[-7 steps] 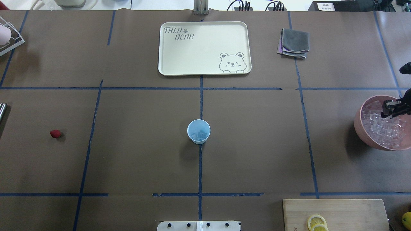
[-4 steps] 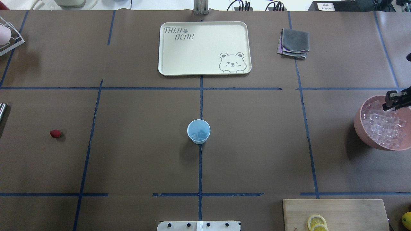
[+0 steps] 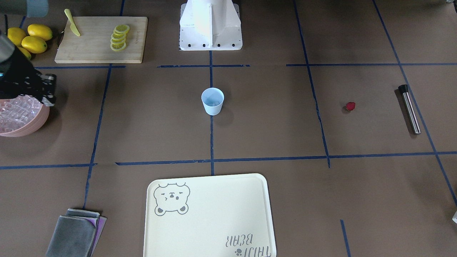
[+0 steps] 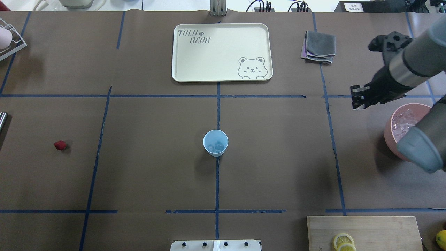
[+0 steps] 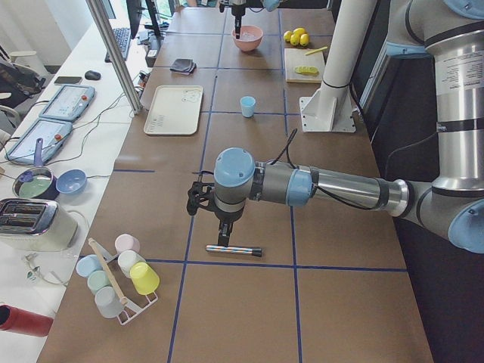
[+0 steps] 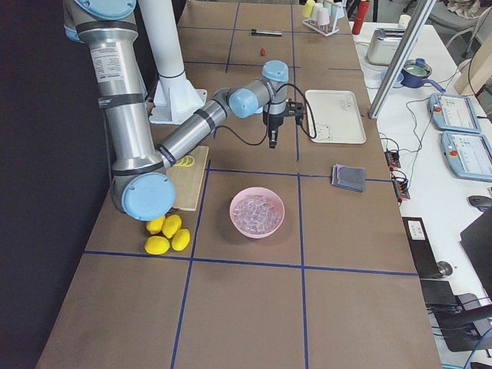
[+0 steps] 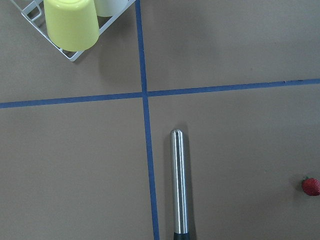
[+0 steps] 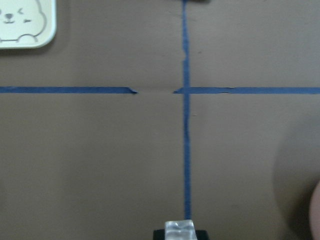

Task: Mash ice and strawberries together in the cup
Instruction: 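Carry the ice cube with the right gripper over the light-blue cup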

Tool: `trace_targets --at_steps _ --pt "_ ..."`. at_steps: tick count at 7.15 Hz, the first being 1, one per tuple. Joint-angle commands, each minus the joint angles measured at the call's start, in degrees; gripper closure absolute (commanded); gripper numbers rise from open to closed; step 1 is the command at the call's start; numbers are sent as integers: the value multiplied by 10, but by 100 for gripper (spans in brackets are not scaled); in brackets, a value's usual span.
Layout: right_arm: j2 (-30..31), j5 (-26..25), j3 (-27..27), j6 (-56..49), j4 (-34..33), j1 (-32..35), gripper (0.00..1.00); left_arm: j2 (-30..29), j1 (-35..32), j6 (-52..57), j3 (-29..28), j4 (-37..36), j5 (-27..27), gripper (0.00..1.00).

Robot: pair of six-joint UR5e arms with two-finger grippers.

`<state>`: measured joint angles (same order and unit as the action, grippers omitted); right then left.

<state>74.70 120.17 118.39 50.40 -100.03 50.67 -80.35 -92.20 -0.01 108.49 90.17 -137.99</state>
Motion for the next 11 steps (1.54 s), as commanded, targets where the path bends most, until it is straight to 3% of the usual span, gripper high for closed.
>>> trace_targets --at_steps 1,4,7,11 --pt "-112 -55 -8 93 -55 -113 100 -1 0 1 -5 0 1 0" --pt "-236 -111 -86 185 -60 -197 100 0 0 1 -8 1 4 0" --pt "-328 -132 -192 204 -59 -233 100 0 0 2 -9 1 4 0" --pt "-345 -140 -227 204 -55 -239 100 0 0 2 -8 1 4 0"
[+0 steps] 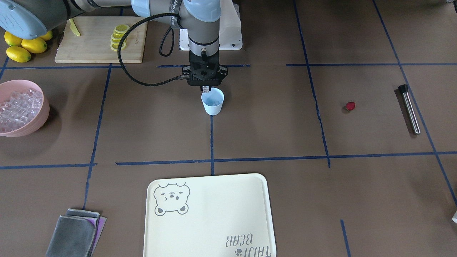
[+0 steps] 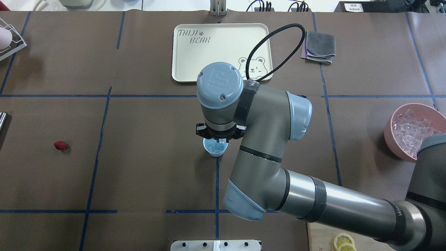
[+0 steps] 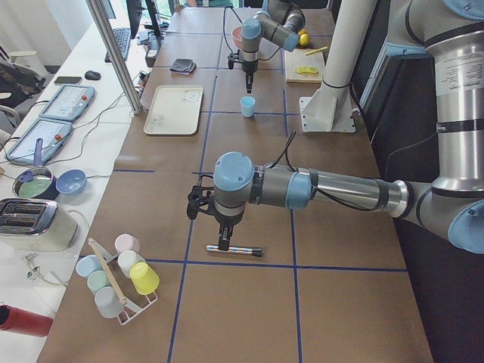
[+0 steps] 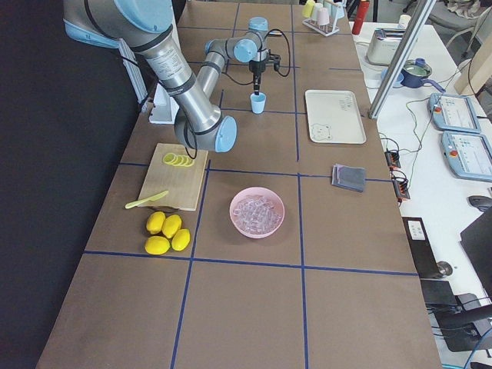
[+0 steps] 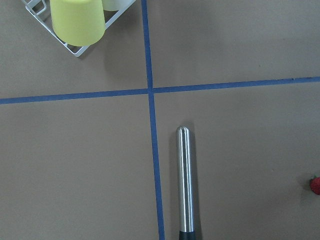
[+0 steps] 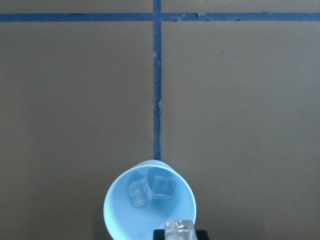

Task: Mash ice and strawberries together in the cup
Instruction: 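Carry the ice cube with the right gripper over the light-blue cup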

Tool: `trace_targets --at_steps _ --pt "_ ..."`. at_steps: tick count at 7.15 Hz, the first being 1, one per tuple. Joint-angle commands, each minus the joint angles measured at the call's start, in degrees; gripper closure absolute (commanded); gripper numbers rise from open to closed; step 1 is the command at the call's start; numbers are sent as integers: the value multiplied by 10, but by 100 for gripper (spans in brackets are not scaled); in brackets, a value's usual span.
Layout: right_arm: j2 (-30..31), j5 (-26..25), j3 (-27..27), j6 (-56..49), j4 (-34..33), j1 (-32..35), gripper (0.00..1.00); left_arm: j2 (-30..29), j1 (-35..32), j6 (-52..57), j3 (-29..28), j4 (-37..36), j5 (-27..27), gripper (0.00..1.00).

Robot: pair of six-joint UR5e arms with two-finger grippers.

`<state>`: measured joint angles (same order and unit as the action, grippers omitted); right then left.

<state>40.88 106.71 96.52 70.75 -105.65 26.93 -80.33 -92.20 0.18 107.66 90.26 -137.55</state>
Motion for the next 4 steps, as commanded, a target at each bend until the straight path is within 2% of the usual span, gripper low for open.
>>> trace_targets --at_steps 1,4 --pt "-24 -6 -32 0 1 -1 100 0 0 0 0 0 0 0" --pt "-29 -6 -45 0 2 -3 100 0 0 0 0 0 0 0"
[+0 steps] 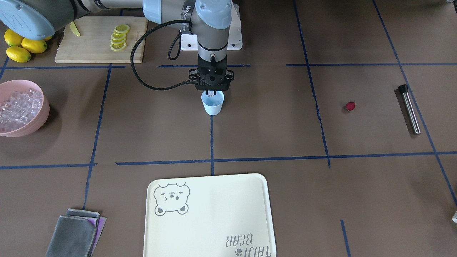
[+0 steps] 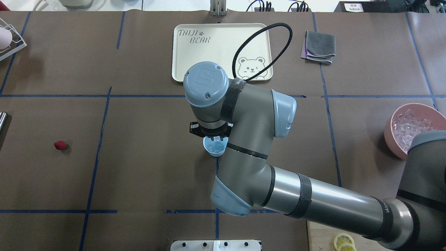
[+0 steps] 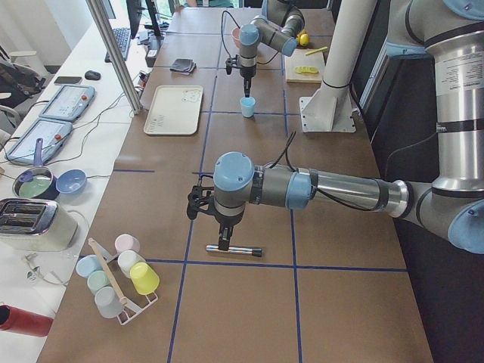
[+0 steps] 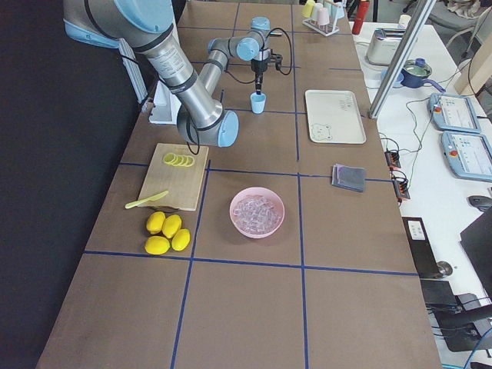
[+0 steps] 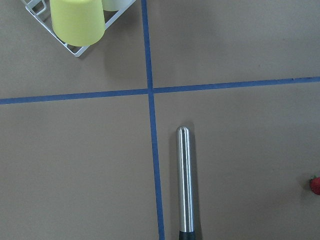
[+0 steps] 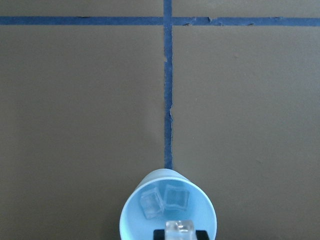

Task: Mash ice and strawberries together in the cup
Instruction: 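Open the right gripper to drop the ice cube into the cup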

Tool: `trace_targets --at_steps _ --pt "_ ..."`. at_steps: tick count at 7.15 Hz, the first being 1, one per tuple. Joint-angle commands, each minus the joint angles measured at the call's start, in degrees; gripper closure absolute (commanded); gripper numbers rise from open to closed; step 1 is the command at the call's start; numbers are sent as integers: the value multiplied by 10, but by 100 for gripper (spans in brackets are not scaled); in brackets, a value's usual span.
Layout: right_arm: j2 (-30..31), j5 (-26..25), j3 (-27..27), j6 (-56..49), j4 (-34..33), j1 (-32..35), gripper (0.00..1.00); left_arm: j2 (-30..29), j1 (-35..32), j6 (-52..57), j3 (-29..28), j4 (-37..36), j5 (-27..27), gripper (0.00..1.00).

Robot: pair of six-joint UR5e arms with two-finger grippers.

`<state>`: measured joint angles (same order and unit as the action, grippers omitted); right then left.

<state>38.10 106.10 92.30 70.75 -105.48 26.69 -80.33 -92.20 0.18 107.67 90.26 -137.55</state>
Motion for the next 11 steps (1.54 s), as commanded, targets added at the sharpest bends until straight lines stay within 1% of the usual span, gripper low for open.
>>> trace_targets --at_steps 1,2,3,4,5,7,8,9,10,11 --pt "-2 0 -3 0 0 -2 97 0 0 0 0 0 0 0" --pt "-2 0 -4 0 0 -2 91 0 0 0 -1 0 0 0" --pt "-2 0 -4 0 0 -3 81 0 0 0 0 0 0 0" --pt "-2 0 -4 0 0 -3 63 0 0 0 0 0 0 0" --pt "-5 0 -3 1 0 -3 48 0 0 0 0 0 0 0" --pt "-5 0 -2 1 0 -4 34 0 0 0 0 0 -1 0" --pt "-5 0 -2 1 -1 -4 23 0 0 0 0 0 -1 0" --pt "-5 0 -1 1 -1 -4 7 0 0 0 1 0 -1 0" --pt "-5 -4 1 10 -1 -4 1 0 0 0 1 0 -1 0" --pt "-6 -6 3 24 -1 -4 1 0 0 -1 5 0 0 0"
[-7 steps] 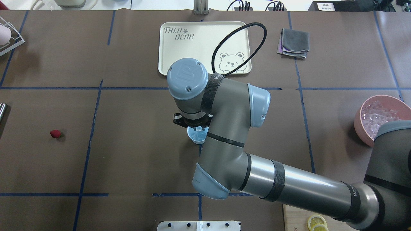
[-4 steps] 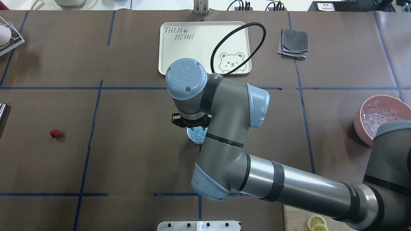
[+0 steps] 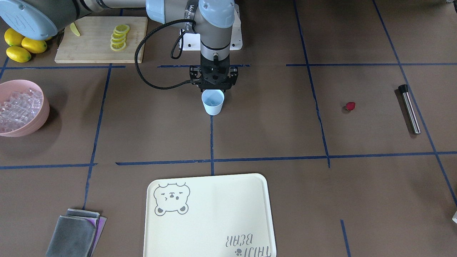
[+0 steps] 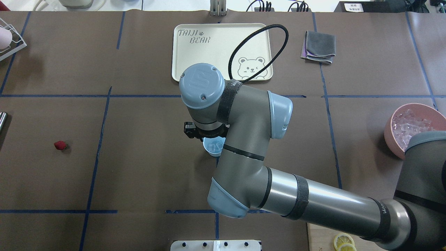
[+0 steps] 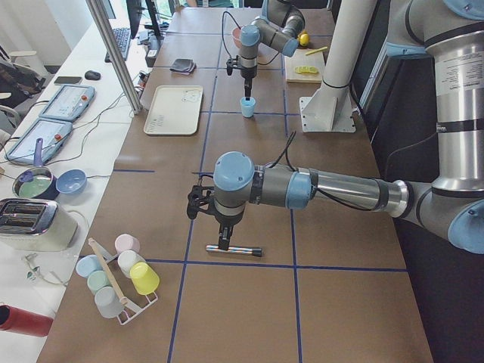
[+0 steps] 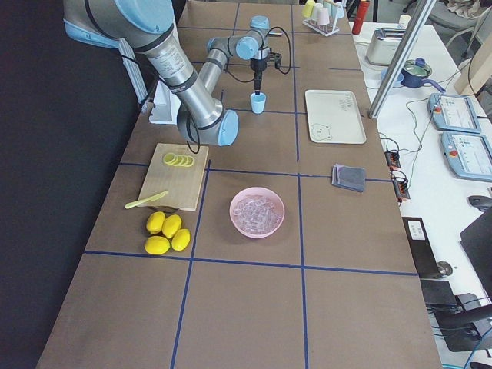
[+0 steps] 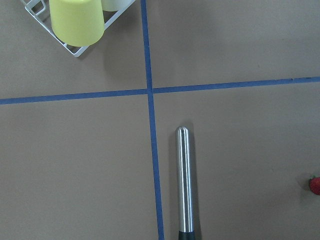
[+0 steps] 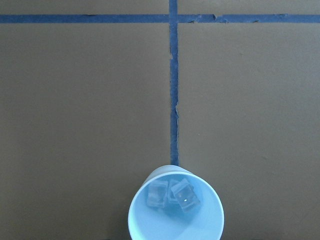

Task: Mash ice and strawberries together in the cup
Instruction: 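Open the right gripper to drop the ice cube into the cup, then withdraw the right gripper from the cup back beside the ice bowl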

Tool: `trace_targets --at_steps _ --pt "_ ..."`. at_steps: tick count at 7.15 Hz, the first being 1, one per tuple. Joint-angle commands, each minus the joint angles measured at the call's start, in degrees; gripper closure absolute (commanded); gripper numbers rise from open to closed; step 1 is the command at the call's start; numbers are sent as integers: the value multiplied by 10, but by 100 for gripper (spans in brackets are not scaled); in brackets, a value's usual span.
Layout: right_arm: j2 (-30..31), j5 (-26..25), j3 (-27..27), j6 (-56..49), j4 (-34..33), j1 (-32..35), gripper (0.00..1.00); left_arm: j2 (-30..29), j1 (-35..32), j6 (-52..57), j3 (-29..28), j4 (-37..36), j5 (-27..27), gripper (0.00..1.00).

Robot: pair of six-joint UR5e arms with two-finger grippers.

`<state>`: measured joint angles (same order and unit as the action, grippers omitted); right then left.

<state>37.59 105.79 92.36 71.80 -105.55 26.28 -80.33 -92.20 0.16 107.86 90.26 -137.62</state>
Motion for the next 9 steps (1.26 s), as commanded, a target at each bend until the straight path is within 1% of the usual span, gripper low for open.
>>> trace_targets --at_steps 1,2,3,4,5,6,7,8,9 --pt "-1 -4 5 14 0 0 1 -1 0 -10 11 1 3 0" --pt "0 -12 16 13 -1 2 1 8 2 -49 27 6 4 0" --pt "6 -18 27 13 -3 14 1 11 7 -54 61 5 13 0" --pt "19 -16 44 8 -4 40 1 11 14 -57 71 5 15 0" --pt "54 -11 84 -6 -4 69 1 11 36 -89 78 11 10 0" --pt "93 -5 123 -56 -4 104 1 14 69 -156 89 46 10 0" --pt "140 18 147 -114 -4 146 1 25 111 -228 89 107 11 0" --pt "165 43 161 -173 -1 189 1 35 149 -289 89 158 12 0" --pt "213 73 188 -229 2 235 1 34 189 -360 89 190 15 0"
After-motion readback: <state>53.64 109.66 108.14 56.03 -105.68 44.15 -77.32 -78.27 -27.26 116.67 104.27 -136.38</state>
